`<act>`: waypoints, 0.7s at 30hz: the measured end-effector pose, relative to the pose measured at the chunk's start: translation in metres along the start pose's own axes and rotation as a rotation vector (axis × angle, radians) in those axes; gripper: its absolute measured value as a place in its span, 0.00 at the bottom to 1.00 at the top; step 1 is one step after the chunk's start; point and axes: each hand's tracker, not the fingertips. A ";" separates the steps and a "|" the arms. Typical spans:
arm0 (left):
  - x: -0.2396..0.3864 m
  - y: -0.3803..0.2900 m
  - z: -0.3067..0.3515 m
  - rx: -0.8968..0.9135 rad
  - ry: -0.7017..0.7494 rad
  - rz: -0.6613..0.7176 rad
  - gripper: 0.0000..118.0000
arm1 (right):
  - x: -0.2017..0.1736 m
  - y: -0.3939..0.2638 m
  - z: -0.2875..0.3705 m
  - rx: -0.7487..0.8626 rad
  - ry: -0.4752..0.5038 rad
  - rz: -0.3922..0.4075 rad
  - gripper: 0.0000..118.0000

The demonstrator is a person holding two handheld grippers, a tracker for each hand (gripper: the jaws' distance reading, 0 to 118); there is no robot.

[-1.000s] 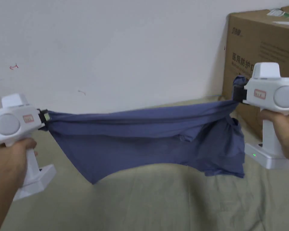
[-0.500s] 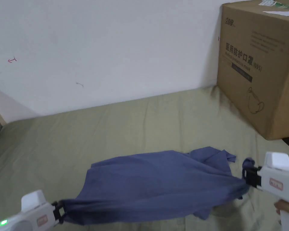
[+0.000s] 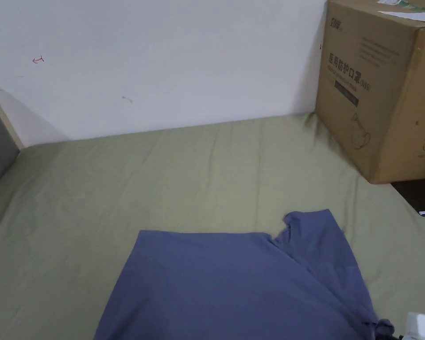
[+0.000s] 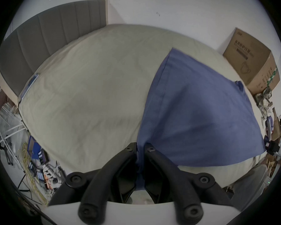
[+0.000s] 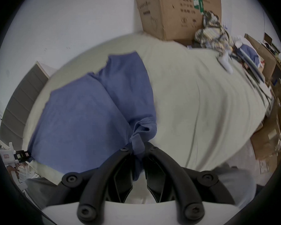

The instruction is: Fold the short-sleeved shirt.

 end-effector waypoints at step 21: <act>0.100 0.094 0.151 0.639 -0.216 -0.058 0.96 | -0.078 0.100 0.141 0.656 0.003 0.156 0.91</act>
